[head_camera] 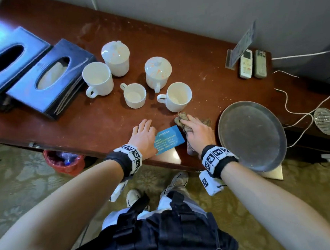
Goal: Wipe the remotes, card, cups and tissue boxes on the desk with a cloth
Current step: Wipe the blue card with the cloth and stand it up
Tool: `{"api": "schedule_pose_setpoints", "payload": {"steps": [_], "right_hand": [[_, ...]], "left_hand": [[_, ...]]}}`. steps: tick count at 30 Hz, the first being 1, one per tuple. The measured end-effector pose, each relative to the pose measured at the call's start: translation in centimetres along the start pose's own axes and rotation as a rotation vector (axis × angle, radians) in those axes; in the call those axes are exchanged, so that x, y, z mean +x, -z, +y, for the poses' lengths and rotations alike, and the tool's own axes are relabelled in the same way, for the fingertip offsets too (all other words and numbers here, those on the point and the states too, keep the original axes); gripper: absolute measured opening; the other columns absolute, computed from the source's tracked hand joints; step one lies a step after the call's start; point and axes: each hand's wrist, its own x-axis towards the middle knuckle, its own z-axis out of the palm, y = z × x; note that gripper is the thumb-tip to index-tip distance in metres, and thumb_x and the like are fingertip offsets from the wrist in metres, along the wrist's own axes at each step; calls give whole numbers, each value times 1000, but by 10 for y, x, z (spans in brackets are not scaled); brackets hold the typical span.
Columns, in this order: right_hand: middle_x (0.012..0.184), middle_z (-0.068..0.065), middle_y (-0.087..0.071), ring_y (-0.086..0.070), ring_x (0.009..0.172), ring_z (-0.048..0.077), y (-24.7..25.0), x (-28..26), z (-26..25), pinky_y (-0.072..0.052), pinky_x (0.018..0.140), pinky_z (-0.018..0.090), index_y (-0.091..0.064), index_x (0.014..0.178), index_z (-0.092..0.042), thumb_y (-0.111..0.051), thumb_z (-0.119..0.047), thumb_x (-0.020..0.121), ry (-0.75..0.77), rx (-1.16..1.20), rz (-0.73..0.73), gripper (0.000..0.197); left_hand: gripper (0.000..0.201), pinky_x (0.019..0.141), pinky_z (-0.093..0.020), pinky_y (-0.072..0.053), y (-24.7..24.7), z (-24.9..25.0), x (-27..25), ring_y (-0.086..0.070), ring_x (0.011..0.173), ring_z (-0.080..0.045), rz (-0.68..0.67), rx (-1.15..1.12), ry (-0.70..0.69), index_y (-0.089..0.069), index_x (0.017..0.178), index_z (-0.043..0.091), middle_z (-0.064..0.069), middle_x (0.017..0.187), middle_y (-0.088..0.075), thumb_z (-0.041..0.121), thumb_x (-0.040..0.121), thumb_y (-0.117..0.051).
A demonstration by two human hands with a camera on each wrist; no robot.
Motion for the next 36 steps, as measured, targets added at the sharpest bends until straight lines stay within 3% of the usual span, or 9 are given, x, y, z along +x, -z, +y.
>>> {"api": "schedule_pose_setpoints", "payload": {"steps": [2,5,9,19,25,28,30,33,36], "right_hand": [[152,-8,-42,-36,141,16,5,-2,4,-26,114,28,-58,135,-32,-49,-6,92,-5,35,33,51],[151,-7,-43,-36,142,16,7,-7,12,-26,115,29,-59,133,-32,-50,-7,93,-17,49,45,48],[151,-8,-43,-37,141,16,6,-14,20,-29,115,31,-59,134,-33,-50,-8,93,-54,52,24,48],[151,-10,-43,-40,139,17,-8,-24,22,-28,118,33,-57,135,-34,-51,-9,93,-126,92,-12,49],[151,-7,-43,-41,139,19,-7,-26,24,-28,117,31,-57,134,-38,-50,-10,93,-117,108,-43,50],[150,-6,-45,-43,138,19,-2,-29,26,-30,117,33,-59,133,-38,-52,-10,94,-113,141,-26,48],[149,-6,-46,-46,135,19,1,-30,28,-33,116,34,-60,131,-37,-54,-10,94,-107,176,-8,46],[148,-7,-46,-47,134,19,8,-31,29,-33,115,32,-60,131,-37,-53,-10,95,-114,217,13,46],[148,-8,-47,-48,133,22,15,-31,26,-33,115,33,-61,130,-37,-51,-13,97,-139,210,56,43]], "left_hand": [[67,118,-46,-18,2,6,3,-8,150,-31,14,-9,-5,-40,140,9,-14,161,-18,34,86,-70],[79,115,-44,-23,0,11,5,-15,147,-28,39,-44,4,-37,144,11,-10,157,-24,48,83,-70],[96,116,-44,-23,-1,14,10,-14,147,-29,19,-14,7,-30,150,10,-10,159,-19,65,80,-65],[106,118,-48,-22,-8,33,15,-14,147,-30,60,-94,95,-34,148,12,-11,160,-19,82,73,-57],[94,121,-49,-9,-11,40,21,5,152,-31,26,-242,178,-27,147,10,-14,164,2,44,77,-80],[87,121,-48,-7,-8,36,24,8,152,-32,7,-265,190,-31,142,10,-15,164,4,36,77,-82],[84,119,-48,-13,-3,33,23,-2,151,-34,13,-242,167,-32,140,9,-17,162,-6,35,77,-82],[77,107,-41,-36,9,26,19,-36,133,-30,83,-161,80,-32,139,10,-14,145,-38,25,79,-77],[73,94,-37,-46,21,20,14,-47,123,-27,125,-14,-45,-28,143,12,-10,136,-46,14,83,-71]]}}
